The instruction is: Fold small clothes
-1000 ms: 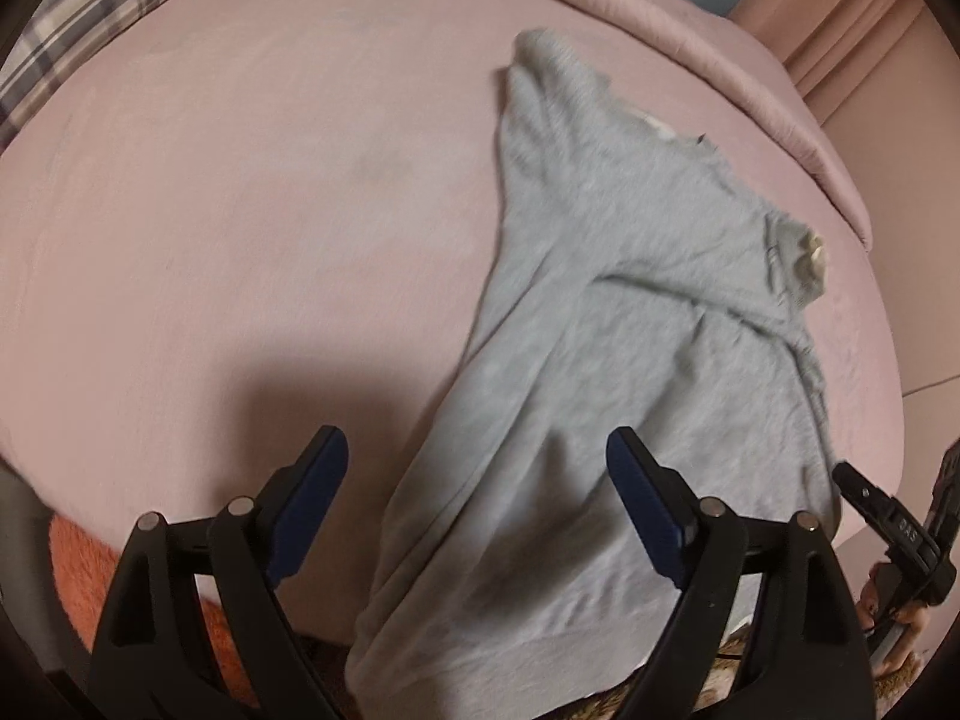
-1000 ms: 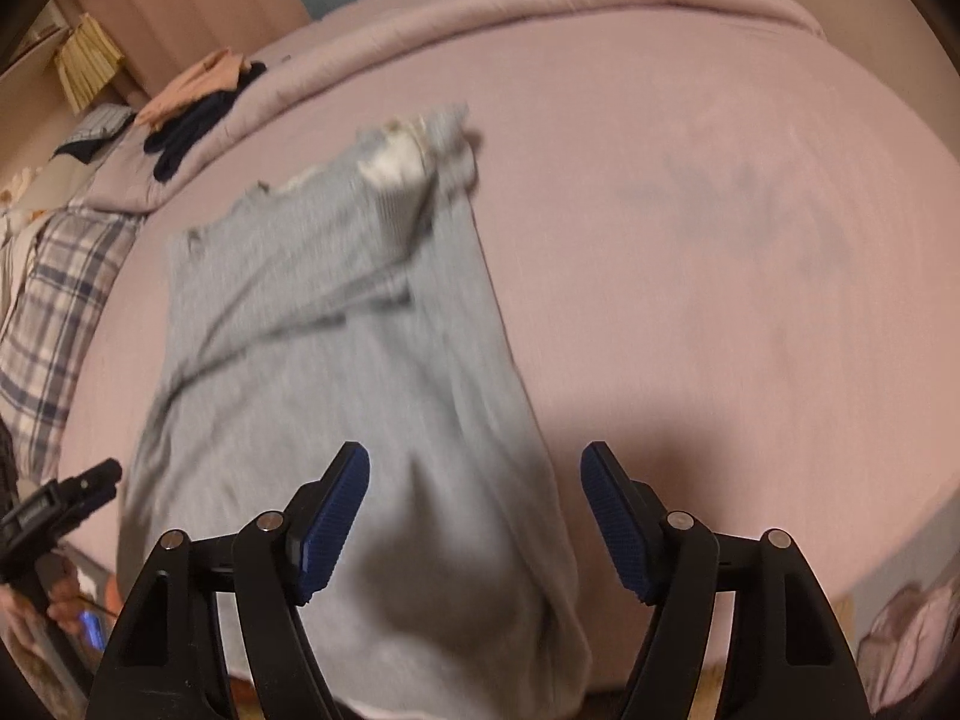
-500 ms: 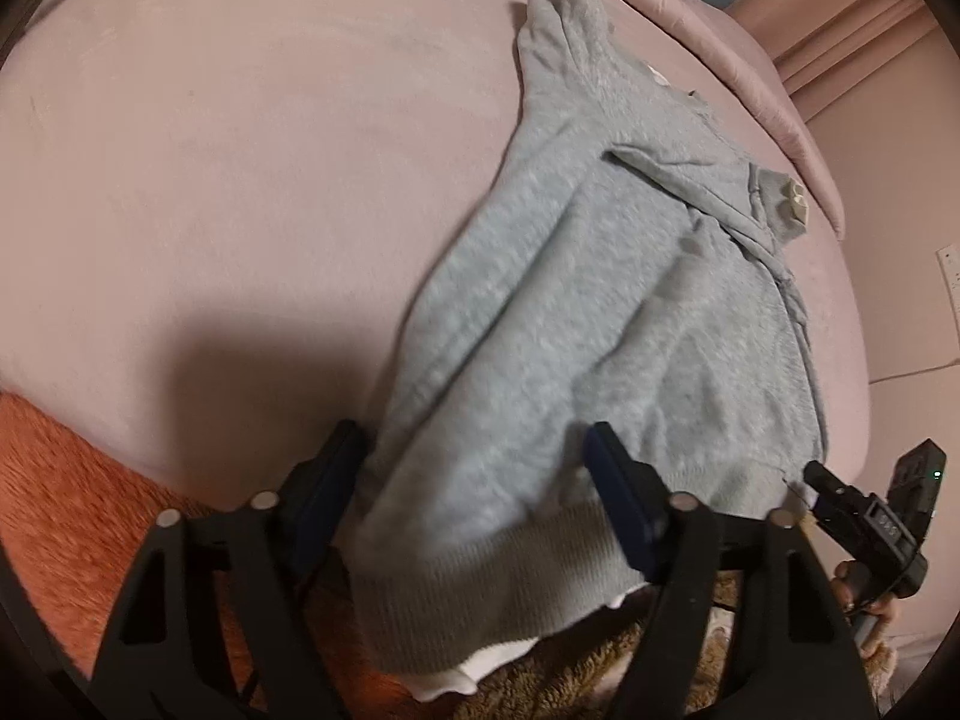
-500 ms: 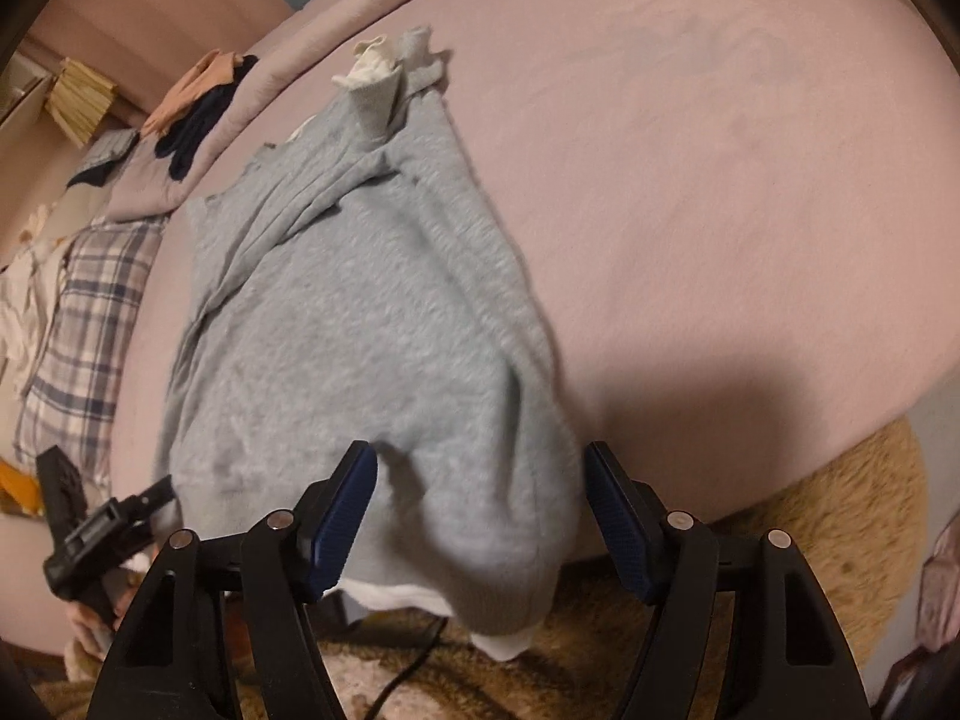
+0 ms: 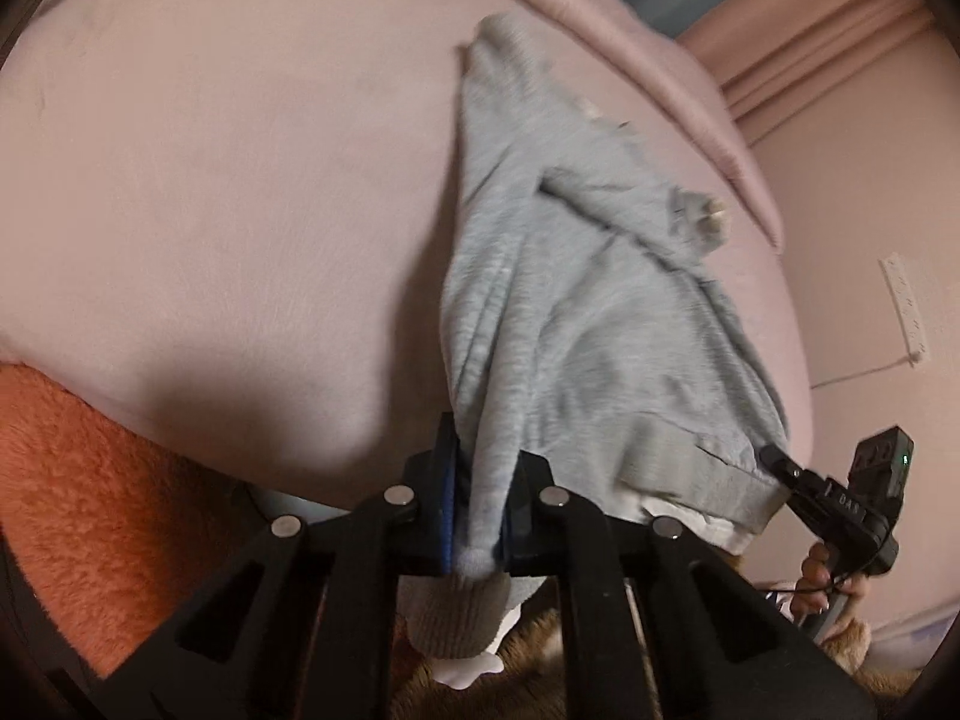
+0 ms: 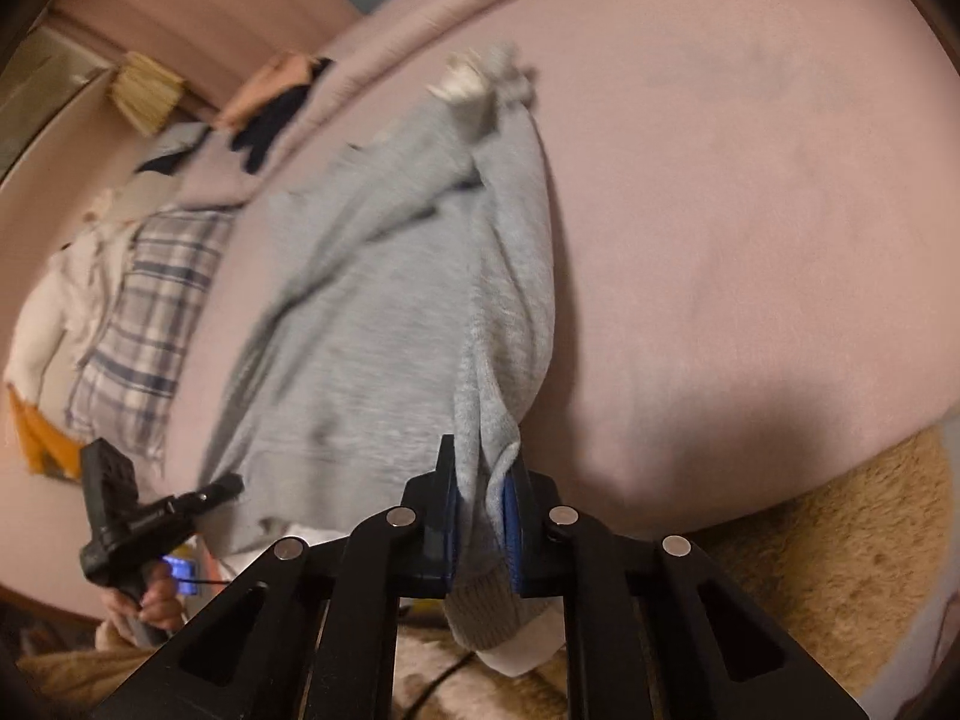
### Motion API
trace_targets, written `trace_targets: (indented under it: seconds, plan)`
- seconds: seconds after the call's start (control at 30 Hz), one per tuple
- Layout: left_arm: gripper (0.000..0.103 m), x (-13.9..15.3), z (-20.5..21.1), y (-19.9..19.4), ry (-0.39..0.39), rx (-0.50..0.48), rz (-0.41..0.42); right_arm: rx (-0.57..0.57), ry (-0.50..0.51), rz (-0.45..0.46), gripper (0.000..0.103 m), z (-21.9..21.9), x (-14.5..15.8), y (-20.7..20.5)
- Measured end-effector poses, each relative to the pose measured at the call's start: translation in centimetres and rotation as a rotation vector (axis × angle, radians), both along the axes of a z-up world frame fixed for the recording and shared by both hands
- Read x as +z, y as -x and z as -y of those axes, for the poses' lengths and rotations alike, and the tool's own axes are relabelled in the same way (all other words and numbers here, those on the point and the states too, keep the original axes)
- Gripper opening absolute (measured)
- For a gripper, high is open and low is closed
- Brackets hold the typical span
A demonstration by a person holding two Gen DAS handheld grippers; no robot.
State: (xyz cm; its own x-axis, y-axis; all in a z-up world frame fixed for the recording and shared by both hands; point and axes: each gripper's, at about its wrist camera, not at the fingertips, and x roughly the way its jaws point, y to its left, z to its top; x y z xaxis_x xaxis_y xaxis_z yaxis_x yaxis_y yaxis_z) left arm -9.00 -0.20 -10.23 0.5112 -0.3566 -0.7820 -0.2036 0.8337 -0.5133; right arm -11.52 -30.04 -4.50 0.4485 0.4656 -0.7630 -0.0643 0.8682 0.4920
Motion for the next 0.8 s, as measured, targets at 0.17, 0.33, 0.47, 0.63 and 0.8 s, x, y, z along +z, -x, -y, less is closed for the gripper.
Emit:
trace_targets:
  seconds: [0.17, 0.33, 0.47, 0.63, 0.8]
  plan:
    - [0.009, 2.6, -0.6, 1.2, 0.038, -0.022, 0.050, 0.021, -0.077, 0.073, 0.013, 0.8, 3.2, 1.4]
    - [0.009, 4.2, -1.7, 0.0, 0.074, 0.017, 0.089, -0.011, -0.102, 0.113, 0.013, 1.5, 5.2, 1.2]
    - [0.009, 6.7, -1.4, -2.0, 0.033, 0.024, 0.167, -0.011, -0.111, 0.150, 0.013, 1.2, 6.4, -0.7]
    - [0.009, 8.3, -2.1, -4.7, 0.009, 0.032, 0.215, -0.023, -0.125, 0.194, 0.013, 0.9, 7.5, -2.9]
    - [0.009, 8.8, -2.9, -8.2, 0.021, 0.043, 0.240, -0.052, -0.150, 0.195, 0.013, 1.5, 7.7, -4.9]
